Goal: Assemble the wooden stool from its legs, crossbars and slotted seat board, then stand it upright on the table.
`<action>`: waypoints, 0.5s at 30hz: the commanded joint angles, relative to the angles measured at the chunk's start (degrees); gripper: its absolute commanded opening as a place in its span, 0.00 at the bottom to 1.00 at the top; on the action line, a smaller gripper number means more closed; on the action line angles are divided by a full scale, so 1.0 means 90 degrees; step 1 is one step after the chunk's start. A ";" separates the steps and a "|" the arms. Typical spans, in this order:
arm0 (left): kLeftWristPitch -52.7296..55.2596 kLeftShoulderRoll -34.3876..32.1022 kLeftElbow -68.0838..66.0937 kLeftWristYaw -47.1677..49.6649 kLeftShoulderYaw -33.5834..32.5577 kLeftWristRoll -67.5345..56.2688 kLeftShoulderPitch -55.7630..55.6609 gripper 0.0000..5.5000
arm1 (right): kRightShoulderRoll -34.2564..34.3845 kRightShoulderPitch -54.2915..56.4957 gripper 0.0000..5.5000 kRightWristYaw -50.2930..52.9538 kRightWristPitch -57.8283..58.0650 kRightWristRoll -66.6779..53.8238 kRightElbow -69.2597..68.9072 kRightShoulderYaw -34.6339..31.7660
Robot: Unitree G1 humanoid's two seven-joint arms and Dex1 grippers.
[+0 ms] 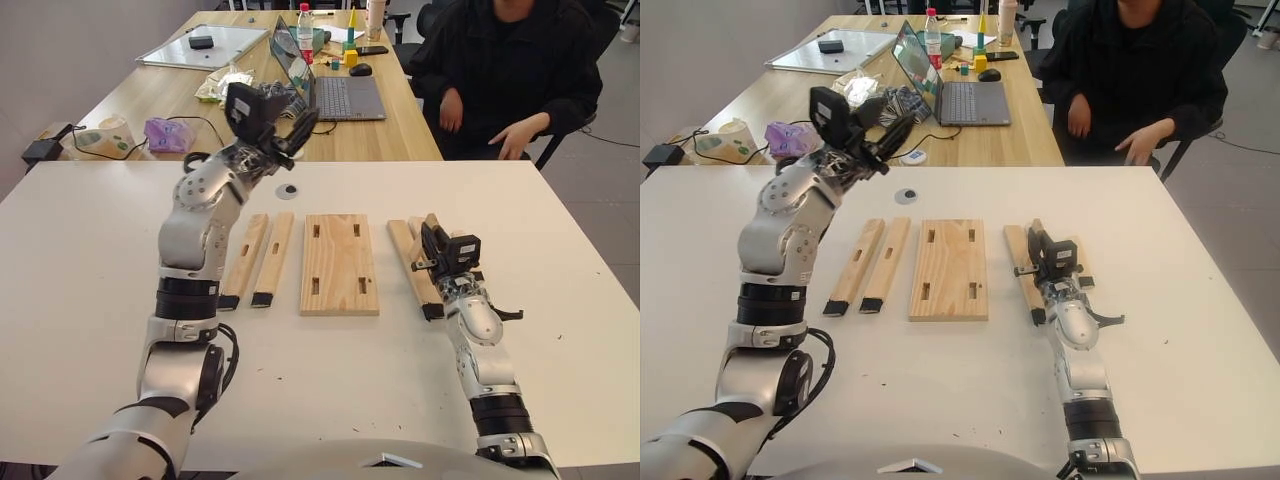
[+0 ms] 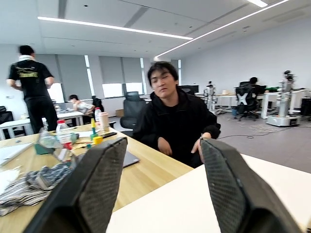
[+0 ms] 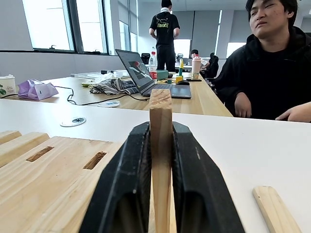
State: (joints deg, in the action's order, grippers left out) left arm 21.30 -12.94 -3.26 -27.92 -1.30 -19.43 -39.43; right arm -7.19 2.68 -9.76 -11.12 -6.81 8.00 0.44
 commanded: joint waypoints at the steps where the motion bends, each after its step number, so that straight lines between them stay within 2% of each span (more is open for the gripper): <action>1: 0.0541 0.0660 0.0094 -0.0298 0.0460 -0.0510 -0.0467 0.32 | 0.0037 -0.0341 0.07 0.0033 0.0500 0.0244 0.0855 0.0111; 4: 0.0356 0.1357 -0.0778 -0.0918 0.0832 -0.0685 -0.0990 0.19 | 0.0035 -0.0201 0.07 -0.0069 0.0587 0.0211 0.1031 0.0189; 8: -0.0266 0.1647 -0.1634 -0.1486 0.0930 -0.0546 -0.1246 0.01 | 0.0002 -0.0054 0.07 -0.0552 0.0704 0.0038 0.1151 0.0373; 15: -0.1229 0.1883 -0.2788 -0.2221 0.1293 -0.0059 -0.1244 0.00 | -0.0038 -0.0105 0.07 -0.1262 0.0887 -0.0119 0.0832 0.0689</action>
State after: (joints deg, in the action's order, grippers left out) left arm 12.02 3.49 -26.03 -46.69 9.35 -21.43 -50.35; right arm -7.47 6.87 -18.41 -11.01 -8.54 11.93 3.49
